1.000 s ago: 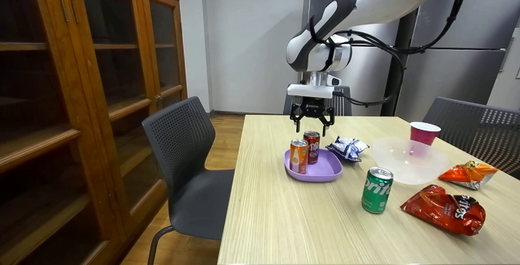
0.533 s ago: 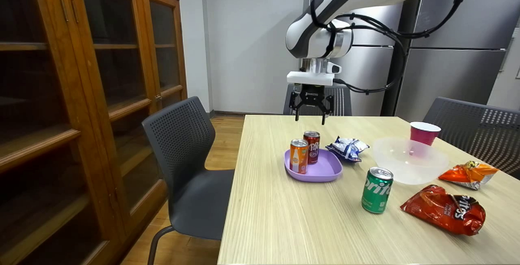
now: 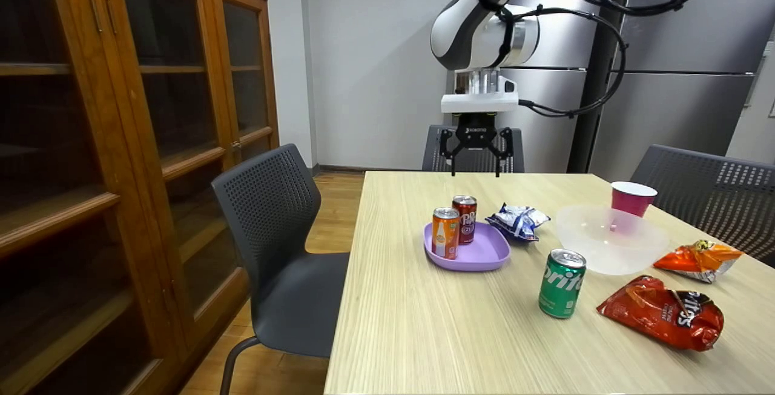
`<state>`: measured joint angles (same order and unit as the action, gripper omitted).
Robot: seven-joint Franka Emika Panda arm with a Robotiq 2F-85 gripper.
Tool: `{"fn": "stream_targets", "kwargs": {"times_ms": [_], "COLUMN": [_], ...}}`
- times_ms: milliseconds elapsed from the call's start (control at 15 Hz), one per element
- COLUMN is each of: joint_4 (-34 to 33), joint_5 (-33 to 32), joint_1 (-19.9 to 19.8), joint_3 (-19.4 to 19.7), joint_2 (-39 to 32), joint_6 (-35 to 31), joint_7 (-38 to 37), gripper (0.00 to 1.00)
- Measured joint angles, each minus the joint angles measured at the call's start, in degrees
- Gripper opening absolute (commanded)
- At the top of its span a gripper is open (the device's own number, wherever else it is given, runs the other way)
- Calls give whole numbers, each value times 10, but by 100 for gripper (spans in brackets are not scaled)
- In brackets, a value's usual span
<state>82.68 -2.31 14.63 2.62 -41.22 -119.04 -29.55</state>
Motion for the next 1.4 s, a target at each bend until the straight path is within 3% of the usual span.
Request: {"fn": "stream_targets", "kwargs": {"times_ms": [400, 1400], "joint_4": [144, 478], "joint_5": [-32, -41], "joint_1": [-1, -48], "joint_3": [-5, -22], "joint_2": [96, 294], "joint_6": [-27, -192], "joint_7": [89, 263], "gripper": [100, 100]}}
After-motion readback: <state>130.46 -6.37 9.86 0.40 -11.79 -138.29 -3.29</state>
